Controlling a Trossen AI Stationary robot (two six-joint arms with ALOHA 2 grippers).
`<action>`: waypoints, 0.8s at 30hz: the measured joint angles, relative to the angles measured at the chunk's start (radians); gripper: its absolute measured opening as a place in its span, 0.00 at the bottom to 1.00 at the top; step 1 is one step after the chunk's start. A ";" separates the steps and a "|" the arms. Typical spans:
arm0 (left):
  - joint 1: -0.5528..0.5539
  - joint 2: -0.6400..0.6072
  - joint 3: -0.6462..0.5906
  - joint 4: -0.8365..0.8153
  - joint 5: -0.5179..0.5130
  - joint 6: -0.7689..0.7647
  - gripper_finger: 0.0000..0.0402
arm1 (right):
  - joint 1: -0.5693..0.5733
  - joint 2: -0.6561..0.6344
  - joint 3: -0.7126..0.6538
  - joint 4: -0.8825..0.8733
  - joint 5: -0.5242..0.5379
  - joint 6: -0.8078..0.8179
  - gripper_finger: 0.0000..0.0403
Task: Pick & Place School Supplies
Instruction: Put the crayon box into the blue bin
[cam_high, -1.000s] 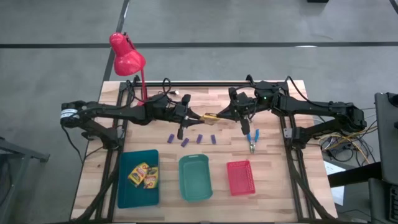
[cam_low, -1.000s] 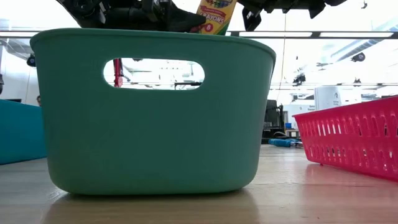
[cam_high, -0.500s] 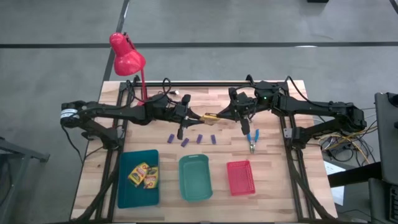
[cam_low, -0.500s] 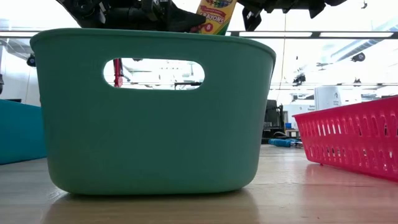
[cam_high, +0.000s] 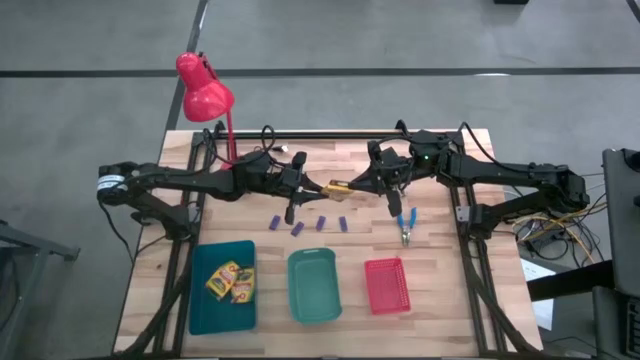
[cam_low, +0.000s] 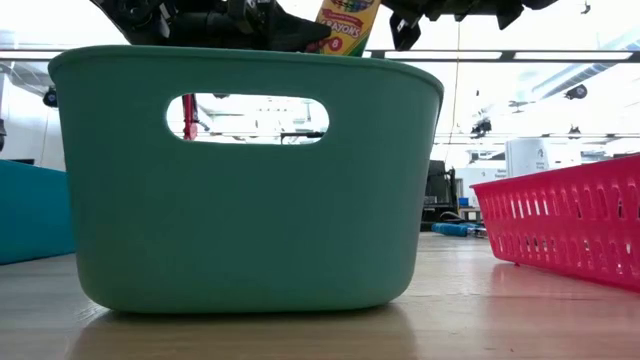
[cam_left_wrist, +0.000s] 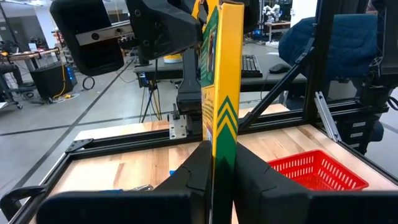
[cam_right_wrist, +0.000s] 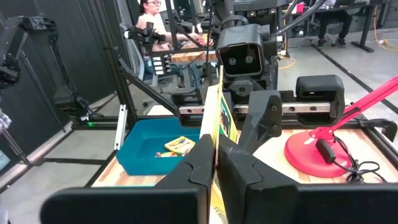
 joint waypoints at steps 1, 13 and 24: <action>0.000 0.000 0.000 0.000 0.000 0.000 0.10 | 0.000 0.000 0.000 0.000 0.000 -0.001 0.05; 0.000 0.000 0.000 0.000 0.001 0.000 0.10 | 0.000 0.000 0.000 0.000 0.048 -0.001 0.30; 0.000 0.000 0.000 0.000 0.001 0.000 0.10 | 0.000 0.000 0.000 0.000 0.050 0.002 0.49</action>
